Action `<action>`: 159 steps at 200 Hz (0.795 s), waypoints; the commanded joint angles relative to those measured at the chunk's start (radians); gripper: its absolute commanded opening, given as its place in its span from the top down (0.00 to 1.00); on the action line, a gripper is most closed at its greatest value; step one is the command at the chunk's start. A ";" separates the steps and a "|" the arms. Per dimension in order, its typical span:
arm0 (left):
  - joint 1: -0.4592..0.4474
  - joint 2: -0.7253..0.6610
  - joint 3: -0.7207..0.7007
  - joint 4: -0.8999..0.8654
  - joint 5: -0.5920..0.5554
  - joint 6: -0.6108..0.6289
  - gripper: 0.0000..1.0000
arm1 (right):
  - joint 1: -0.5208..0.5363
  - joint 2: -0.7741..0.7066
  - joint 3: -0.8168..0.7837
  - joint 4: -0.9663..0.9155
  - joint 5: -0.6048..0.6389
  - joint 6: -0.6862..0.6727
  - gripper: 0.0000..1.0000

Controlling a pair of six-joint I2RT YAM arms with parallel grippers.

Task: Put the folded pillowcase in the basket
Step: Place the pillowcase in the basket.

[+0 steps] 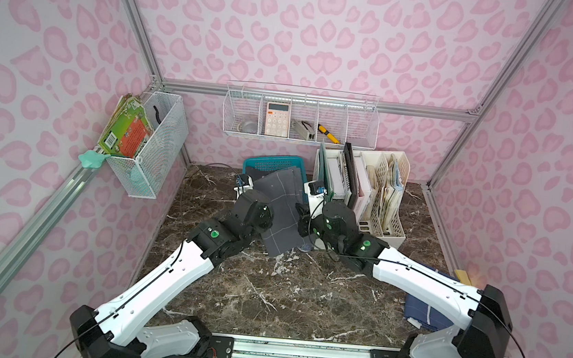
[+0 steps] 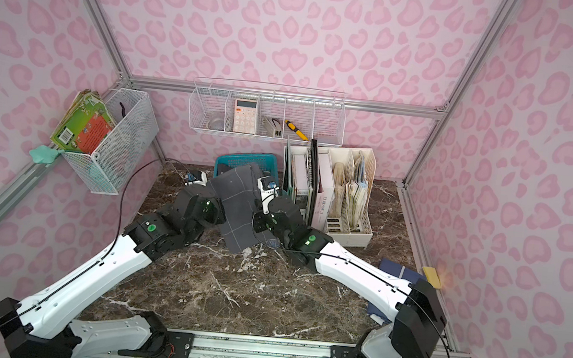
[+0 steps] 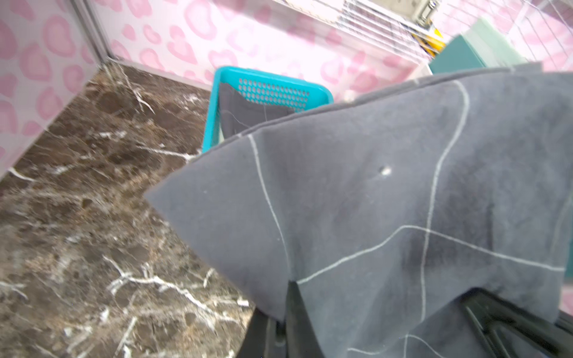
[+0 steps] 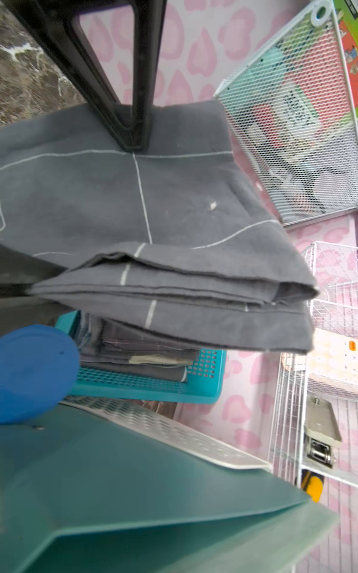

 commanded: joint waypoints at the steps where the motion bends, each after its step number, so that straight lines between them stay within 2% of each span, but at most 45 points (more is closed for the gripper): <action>1: 0.075 0.047 0.065 0.027 0.090 0.085 1.00 | -0.036 0.070 0.083 0.010 -0.065 -0.031 1.00; 23: 0.153 0.108 0.128 0.051 0.153 0.106 1.00 | -0.092 0.149 0.197 0.003 -0.119 -0.005 1.00; 61: 0.244 0.196 0.175 0.121 0.195 0.093 1.00 | -0.154 0.301 0.375 -0.025 -0.228 0.024 1.00; 111: 0.344 0.350 0.294 0.126 0.266 0.076 1.00 | -0.175 0.508 0.638 -0.131 -0.271 0.017 1.00; 159: 0.408 0.472 0.358 0.134 0.326 0.073 1.00 | -0.188 0.661 0.806 -0.216 -0.255 0.028 1.00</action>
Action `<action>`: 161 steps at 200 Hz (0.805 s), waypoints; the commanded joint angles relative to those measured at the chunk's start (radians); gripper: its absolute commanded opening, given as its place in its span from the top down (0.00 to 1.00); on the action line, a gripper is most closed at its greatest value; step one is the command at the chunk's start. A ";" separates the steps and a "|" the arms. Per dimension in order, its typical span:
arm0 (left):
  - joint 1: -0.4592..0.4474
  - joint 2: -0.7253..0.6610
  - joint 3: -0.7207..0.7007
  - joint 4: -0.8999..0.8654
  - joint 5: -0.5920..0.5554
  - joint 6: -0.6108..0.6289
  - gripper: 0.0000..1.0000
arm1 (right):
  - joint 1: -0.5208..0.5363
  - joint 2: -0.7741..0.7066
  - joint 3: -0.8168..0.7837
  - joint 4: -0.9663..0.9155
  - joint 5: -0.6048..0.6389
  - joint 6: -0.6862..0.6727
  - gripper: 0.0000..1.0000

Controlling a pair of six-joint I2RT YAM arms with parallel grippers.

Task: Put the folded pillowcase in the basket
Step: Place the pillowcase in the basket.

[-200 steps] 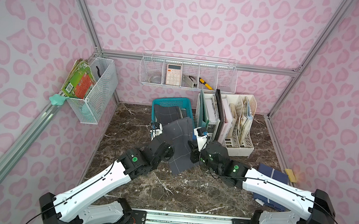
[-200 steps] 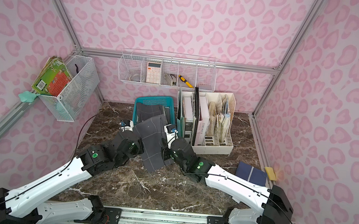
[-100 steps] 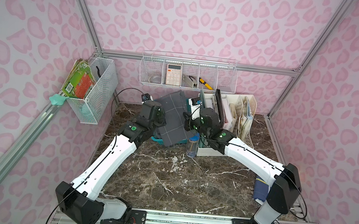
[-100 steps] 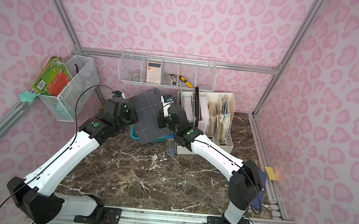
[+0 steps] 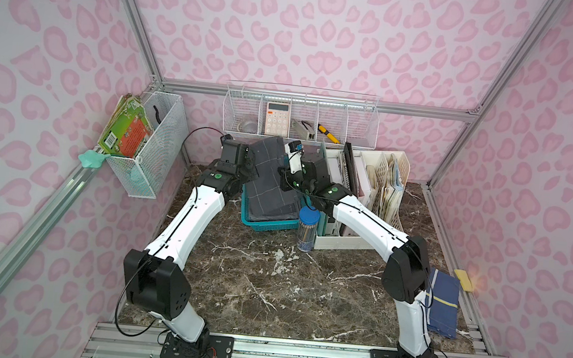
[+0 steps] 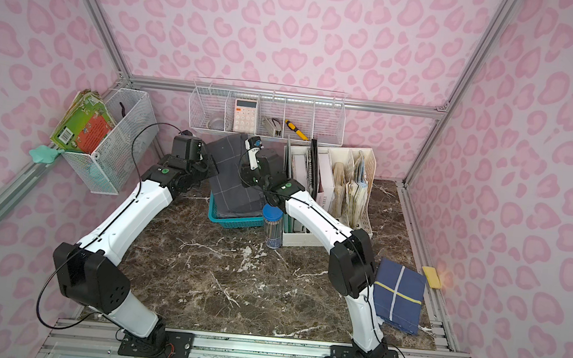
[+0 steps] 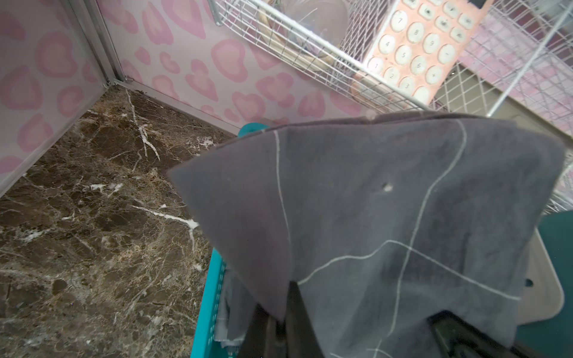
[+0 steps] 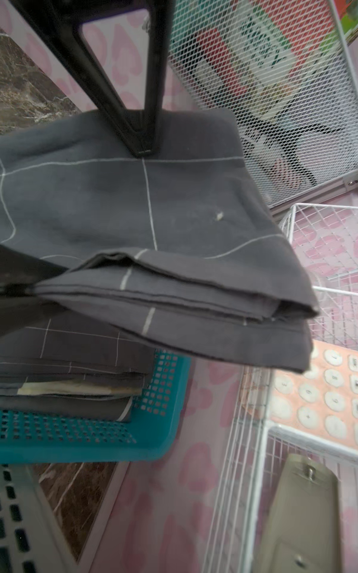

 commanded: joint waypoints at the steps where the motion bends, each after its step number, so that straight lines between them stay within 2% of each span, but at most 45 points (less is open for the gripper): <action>1: 0.021 0.041 0.020 0.019 0.043 -0.008 1.00 | -0.009 0.049 0.066 -0.044 0.004 0.014 1.00; 41: 0.052 0.136 0.058 0.027 0.066 -0.002 1.00 | -0.015 0.183 0.206 -0.128 0.014 0.007 1.00; 92: 0.060 0.265 0.154 -0.022 0.084 0.009 1.00 | -0.016 0.287 0.294 -0.182 0.055 0.010 1.00; 161: 0.060 0.197 0.151 0.005 0.156 -0.002 1.00 | 0.013 0.217 0.316 -0.199 0.160 -0.048 1.00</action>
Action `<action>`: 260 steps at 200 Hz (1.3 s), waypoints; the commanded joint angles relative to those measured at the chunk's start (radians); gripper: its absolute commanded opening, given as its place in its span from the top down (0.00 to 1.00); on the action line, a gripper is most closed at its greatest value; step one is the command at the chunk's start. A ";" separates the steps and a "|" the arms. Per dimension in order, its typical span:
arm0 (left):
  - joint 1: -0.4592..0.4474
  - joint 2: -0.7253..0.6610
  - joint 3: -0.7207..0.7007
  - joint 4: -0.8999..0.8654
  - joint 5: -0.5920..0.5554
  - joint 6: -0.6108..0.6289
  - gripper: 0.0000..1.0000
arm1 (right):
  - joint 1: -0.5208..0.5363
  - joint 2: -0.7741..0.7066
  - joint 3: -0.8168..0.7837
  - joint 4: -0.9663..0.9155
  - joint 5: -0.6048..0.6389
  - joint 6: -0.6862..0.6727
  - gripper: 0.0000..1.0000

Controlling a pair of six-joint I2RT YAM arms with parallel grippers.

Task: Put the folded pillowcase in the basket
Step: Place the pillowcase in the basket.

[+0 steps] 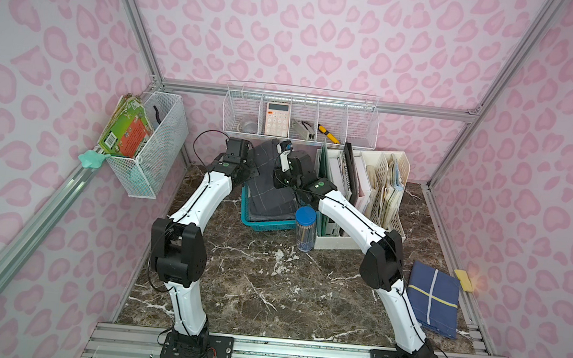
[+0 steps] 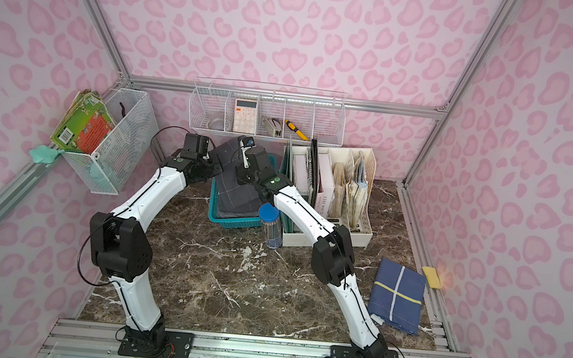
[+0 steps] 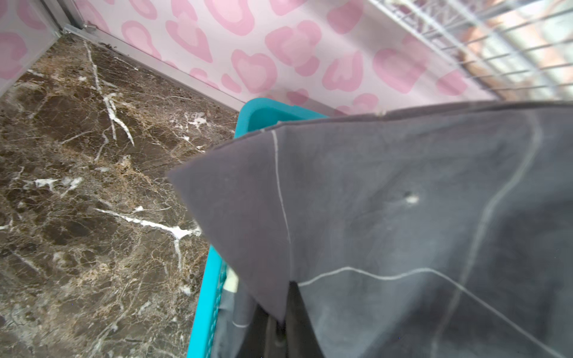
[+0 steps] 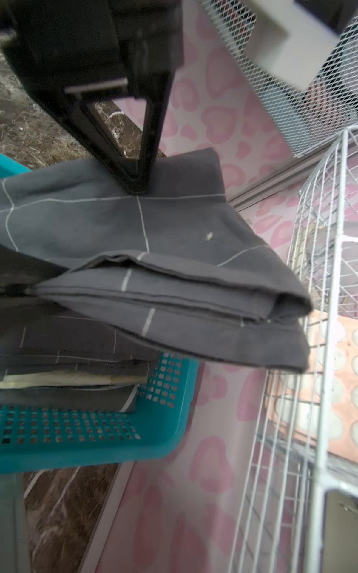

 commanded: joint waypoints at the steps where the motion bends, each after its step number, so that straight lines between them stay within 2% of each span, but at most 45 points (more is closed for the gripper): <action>1: -0.001 -0.040 0.006 0.012 0.041 -0.003 1.00 | 0.006 -0.010 0.001 -0.022 0.052 -0.033 1.00; 50: -0.001 -0.130 -0.029 0.019 0.055 0.002 1.00 | 0.050 -0.069 0.029 -0.048 0.129 -0.086 1.00; 107: 0.005 -0.135 -0.030 -0.040 0.016 0.030 1.00 | 0.069 -0.019 0.076 -0.056 0.076 -0.041 1.00; 218: 0.024 0.038 0.047 -0.058 0.077 0.019 1.00 | 0.019 0.142 0.150 -0.080 0.079 0.001 1.00; 260: 0.025 0.109 0.098 -0.085 0.061 0.017 1.00 | 0.012 0.207 0.184 -0.089 0.078 0.003 1.00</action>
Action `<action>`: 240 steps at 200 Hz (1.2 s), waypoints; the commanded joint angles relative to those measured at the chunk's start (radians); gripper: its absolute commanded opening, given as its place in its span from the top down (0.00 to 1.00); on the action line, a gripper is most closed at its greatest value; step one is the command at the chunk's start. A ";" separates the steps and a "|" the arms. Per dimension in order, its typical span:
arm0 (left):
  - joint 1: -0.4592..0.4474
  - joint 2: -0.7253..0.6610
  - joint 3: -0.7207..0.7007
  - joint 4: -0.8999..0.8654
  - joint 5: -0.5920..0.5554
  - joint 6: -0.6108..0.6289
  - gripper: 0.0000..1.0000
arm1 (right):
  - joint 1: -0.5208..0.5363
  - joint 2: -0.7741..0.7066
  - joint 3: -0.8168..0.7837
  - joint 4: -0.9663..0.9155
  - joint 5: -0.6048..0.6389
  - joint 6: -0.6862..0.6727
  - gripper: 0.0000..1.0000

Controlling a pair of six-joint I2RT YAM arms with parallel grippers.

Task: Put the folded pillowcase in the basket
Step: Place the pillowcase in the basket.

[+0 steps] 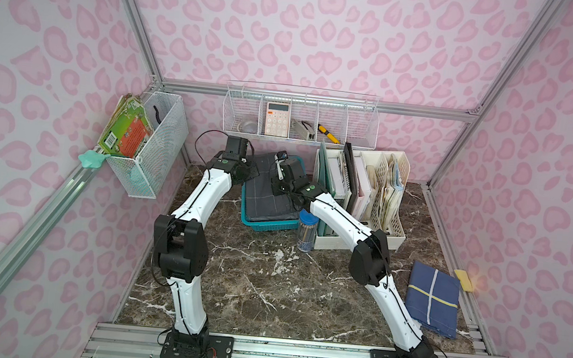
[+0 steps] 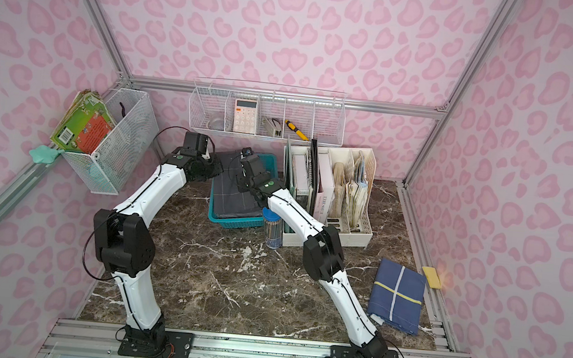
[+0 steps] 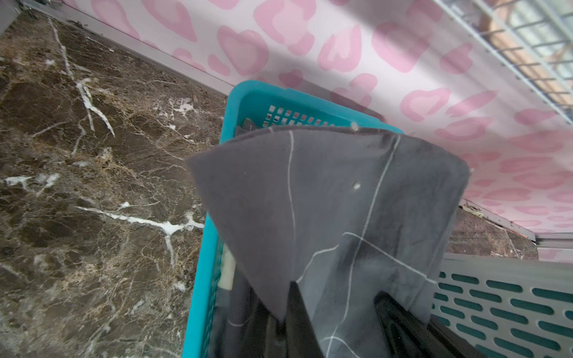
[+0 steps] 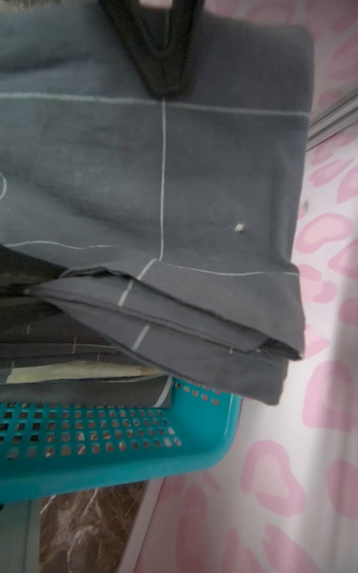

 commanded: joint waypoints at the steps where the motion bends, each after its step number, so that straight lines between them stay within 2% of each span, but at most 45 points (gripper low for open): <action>1: 0.004 0.030 0.030 -0.028 -0.004 -0.010 1.00 | 0.002 0.026 0.029 0.005 0.009 0.005 1.00; 21: 0.004 0.067 0.065 -0.044 0.018 -0.009 1.00 | -0.004 0.041 0.029 0.004 0.027 0.008 1.00; 80: 0.004 0.157 0.150 -0.113 -0.031 -0.035 1.00 | -0.040 0.072 0.044 0.026 0.044 0.004 1.00; 105: 0.006 0.184 0.174 -0.129 -0.050 -0.038 1.00 | -0.044 0.088 0.058 0.032 0.025 -0.007 1.00; 125: 0.013 0.190 0.175 -0.125 -0.030 -0.047 0.96 | -0.044 0.090 0.058 0.048 -0.008 -0.013 1.00; 141: 0.016 0.188 0.175 -0.121 -0.028 -0.047 0.90 | -0.041 0.091 0.058 0.052 -0.016 -0.011 0.96; 151: 0.018 0.189 0.179 -0.121 -0.026 -0.045 0.82 | -0.041 0.092 0.057 0.051 -0.017 -0.013 0.90; 163: 0.018 0.188 0.182 -0.125 -0.018 -0.041 0.68 | -0.039 0.088 0.057 0.048 -0.012 -0.012 0.78; 173: 0.018 0.185 0.183 -0.126 -0.011 -0.038 0.58 | -0.038 0.077 0.057 0.047 -0.011 -0.012 0.62; 180: 0.017 0.179 0.184 -0.126 -0.002 -0.035 0.53 | -0.037 0.069 0.056 0.046 -0.008 -0.014 0.54; 188: 0.018 0.172 0.187 -0.126 0.017 -0.028 0.52 | -0.035 0.057 0.055 0.046 -0.002 -0.016 0.47; 204: 0.018 0.162 0.219 -0.158 0.075 -0.009 0.51 | -0.032 0.033 0.051 0.044 0.016 -0.023 0.43; 240: 0.018 0.082 0.194 -0.172 0.127 -0.009 0.44 | -0.009 -0.062 -0.008 0.054 0.053 -0.042 0.41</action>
